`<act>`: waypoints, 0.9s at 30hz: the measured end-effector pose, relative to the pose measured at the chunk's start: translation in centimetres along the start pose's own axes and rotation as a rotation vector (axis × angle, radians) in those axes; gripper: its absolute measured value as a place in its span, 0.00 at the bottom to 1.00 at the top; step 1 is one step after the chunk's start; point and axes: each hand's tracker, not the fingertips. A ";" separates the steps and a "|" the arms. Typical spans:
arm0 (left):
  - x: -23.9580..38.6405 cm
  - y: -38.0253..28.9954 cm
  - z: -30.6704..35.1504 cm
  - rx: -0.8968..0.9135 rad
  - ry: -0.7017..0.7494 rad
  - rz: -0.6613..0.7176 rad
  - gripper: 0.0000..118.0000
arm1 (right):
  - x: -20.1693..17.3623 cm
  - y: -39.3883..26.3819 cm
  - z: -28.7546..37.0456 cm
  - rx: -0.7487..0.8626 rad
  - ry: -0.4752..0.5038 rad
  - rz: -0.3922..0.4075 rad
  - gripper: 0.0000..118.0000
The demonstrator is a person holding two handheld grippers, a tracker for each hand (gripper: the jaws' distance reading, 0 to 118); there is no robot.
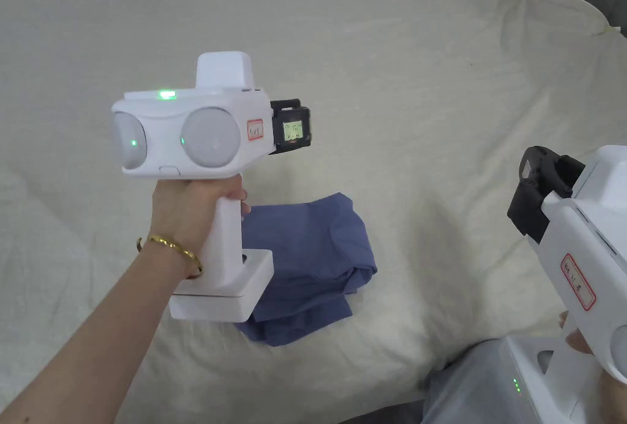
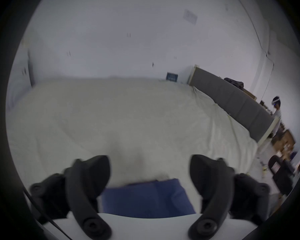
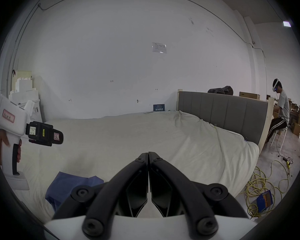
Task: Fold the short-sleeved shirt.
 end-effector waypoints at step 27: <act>7.7 -13.3 -5.6 -0.087 -0.020 -0.044 0.00 | 1.6 -1.0 0.2 -0.039 -0.044 0.007 0.00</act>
